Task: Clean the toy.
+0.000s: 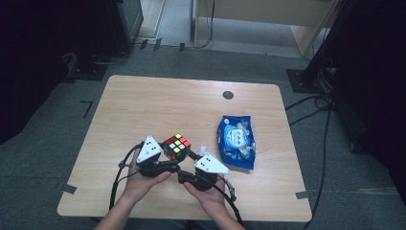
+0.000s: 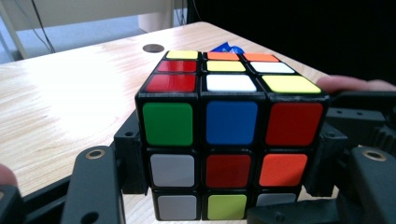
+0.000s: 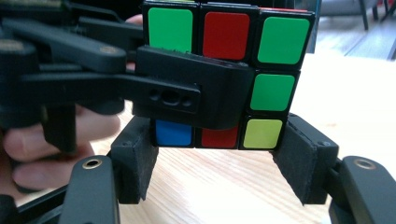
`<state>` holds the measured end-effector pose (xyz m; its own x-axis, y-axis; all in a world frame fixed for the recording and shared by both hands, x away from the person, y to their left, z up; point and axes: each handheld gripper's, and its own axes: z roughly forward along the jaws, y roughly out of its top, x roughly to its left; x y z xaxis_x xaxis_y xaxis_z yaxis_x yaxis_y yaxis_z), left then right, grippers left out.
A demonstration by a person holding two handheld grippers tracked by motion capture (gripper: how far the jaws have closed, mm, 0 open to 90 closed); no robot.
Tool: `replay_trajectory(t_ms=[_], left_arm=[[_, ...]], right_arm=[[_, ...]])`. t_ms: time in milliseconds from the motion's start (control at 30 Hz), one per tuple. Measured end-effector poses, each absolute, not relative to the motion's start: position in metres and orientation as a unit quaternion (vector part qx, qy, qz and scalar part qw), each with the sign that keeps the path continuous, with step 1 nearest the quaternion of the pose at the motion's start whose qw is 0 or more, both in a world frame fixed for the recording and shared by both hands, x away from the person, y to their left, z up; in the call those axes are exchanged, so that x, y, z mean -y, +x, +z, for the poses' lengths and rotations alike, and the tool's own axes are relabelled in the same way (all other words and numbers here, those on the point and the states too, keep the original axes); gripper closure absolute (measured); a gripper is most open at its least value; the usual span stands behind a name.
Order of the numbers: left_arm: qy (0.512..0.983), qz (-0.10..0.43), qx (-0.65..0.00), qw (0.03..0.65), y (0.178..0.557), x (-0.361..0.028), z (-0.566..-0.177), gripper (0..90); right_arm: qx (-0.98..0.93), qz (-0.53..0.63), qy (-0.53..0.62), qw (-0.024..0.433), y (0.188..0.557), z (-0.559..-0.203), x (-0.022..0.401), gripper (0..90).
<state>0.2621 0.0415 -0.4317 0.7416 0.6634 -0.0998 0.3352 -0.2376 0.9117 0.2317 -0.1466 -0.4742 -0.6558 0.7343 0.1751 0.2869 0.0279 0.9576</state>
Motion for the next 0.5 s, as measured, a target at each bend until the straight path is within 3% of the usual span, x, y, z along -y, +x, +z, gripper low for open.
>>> replay_trajectory(t_ms=[500], left_arm=[[0.799,0.113,-0.321,0.496,0.267,-0.0426,-0.4246,29.7]], right_arm=[[-0.764,0.486,0.205,0.37,0.2238,-0.4792,0.1491,35.5]])
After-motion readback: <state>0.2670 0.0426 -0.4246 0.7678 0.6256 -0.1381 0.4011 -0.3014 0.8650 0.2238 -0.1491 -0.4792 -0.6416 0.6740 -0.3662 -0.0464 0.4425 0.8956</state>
